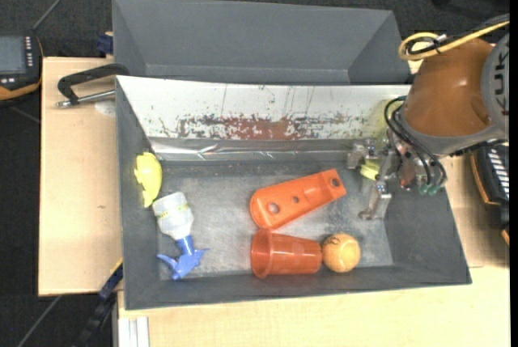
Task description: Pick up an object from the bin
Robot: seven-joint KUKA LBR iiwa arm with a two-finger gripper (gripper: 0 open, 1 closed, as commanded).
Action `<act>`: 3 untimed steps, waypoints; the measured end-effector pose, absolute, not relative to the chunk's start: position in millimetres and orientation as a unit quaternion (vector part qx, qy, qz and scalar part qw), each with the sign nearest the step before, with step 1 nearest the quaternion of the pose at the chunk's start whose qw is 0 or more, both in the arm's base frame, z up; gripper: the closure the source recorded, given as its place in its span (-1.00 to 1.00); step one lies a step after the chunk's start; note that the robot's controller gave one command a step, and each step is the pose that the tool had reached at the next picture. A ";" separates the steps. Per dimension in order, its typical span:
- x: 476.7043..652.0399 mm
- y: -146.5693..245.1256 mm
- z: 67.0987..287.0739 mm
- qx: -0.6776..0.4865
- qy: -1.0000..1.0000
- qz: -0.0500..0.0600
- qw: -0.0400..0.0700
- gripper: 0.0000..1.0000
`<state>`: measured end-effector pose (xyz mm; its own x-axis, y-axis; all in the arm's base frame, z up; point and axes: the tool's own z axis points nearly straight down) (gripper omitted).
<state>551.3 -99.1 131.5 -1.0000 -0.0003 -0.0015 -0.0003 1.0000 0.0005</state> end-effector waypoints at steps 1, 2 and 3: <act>570.4 -48.3 94.8 -0.127 0.992 0.000 0.000 -1.00; 576.4 -22.7 108.4 -0.104 0.995 0.001 0.003 -1.00; 579.9 -4.6 111.4 -0.167 0.986 0.000 0.003 -1.00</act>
Offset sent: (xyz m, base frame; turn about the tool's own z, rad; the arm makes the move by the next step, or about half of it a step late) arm 0.0277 0.0807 -0.0025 -0.0987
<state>579.9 -4.6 111.4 -0.9445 -0.3284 -0.0058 -0.3284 0.9445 -0.0003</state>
